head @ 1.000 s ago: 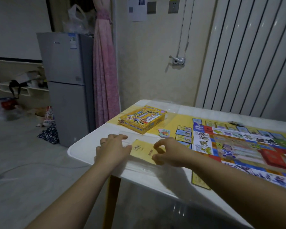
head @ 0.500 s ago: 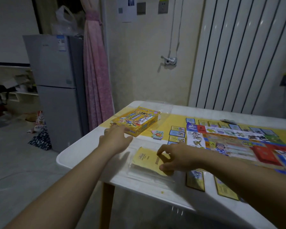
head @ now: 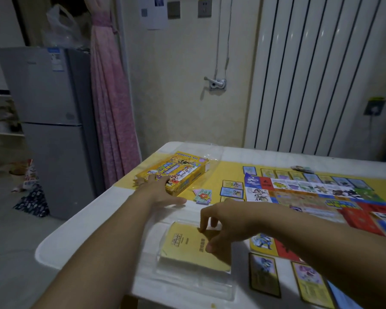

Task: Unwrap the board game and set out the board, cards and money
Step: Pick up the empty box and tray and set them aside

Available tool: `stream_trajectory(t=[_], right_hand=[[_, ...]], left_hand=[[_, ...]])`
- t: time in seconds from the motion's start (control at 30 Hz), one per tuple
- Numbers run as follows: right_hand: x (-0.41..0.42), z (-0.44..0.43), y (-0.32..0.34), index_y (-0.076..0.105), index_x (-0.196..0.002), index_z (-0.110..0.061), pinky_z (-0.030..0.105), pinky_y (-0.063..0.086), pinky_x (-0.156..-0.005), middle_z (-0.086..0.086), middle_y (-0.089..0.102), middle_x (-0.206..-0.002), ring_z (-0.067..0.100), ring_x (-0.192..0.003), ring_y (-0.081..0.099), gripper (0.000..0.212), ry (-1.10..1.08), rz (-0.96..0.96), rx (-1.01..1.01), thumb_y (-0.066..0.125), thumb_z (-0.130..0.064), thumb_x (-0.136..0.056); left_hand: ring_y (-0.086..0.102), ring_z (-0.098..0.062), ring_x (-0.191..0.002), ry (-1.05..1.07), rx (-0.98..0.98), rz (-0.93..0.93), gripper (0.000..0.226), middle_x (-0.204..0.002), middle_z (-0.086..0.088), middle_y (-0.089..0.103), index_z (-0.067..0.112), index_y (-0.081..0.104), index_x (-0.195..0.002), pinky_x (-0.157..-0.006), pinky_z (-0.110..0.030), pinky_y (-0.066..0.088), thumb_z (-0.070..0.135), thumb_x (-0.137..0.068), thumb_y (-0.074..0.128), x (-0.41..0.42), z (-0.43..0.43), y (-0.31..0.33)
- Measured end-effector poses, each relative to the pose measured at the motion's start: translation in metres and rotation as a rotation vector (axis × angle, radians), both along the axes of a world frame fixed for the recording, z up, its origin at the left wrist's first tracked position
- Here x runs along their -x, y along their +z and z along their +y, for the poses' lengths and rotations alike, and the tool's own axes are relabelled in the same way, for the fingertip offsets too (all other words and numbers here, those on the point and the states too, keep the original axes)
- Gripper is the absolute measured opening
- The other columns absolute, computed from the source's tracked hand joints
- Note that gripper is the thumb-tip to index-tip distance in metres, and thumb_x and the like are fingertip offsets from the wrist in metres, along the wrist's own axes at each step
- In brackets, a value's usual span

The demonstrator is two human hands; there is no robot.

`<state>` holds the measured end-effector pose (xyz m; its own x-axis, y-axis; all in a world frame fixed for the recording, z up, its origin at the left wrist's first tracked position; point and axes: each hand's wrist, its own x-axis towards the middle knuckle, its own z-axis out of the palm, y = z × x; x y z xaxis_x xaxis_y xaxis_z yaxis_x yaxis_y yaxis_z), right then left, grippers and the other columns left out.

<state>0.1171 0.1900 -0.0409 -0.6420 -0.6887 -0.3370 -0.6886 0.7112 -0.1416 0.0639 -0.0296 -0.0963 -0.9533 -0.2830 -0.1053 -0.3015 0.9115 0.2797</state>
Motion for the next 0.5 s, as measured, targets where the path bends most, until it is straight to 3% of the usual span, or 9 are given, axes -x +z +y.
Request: stream_trajectory(t=[0.1,0.2,0.37,0.5], right_hand=[[0.003,0.000,0.000,0.050,-0.125,-0.028,0.033,0.042,-0.097,0.000,0.051,-0.130,0.019,-0.118,0.047,0.046,0.008,-0.016,0.018,0.065,-0.044,-0.084],[0.003,0.000,-0.001,0.049,-0.126,-0.030,0.031,0.042,-0.094,-0.001,0.051,-0.131,0.019,-0.117,0.047,0.047,0.010,-0.008,0.018,0.065,-0.045,-0.084],[0.003,0.003,-0.001,0.046,-0.130,-0.029,0.028,0.038,-0.086,0.001,0.051,-0.131,0.021,-0.117,0.048,0.050,0.021,0.009,0.015,0.063,-0.044,-0.086],[0.003,0.002,0.001,0.045,-0.131,-0.028,0.031,0.040,-0.089,0.002,0.051,-0.129,0.020,-0.114,0.048,0.050,0.019,0.024,-0.005,0.063,-0.043,-0.087]], left_hand=[[0.029,-0.037,-0.136,-0.008,0.009,0.019,0.103,-0.154,-0.009,0.010,0.029,0.019,-0.149,-0.108,-0.046,0.034,0.066,-0.067,0.069,0.004,-0.001,0.000],[0.047,-0.033,-0.121,-0.030,0.123,0.092,0.086,-0.142,-0.011,0.027,0.024,0.030,-0.143,-0.095,-0.040,0.045,0.058,-0.073,0.067,0.005,0.000,-0.001],[0.056,-0.028,-0.105,-0.109,0.238,0.122,0.060,-0.125,-0.012,0.048,0.018,0.042,-0.133,-0.083,-0.035,0.048,0.048,-0.084,0.058,0.007,-0.008,0.002],[0.051,-0.028,-0.117,-0.148,0.224,0.098,0.060,-0.134,-0.011,0.048,0.020,0.033,-0.142,-0.091,-0.034,0.043,0.046,-0.091,0.050,0.005,-0.016,0.005]])
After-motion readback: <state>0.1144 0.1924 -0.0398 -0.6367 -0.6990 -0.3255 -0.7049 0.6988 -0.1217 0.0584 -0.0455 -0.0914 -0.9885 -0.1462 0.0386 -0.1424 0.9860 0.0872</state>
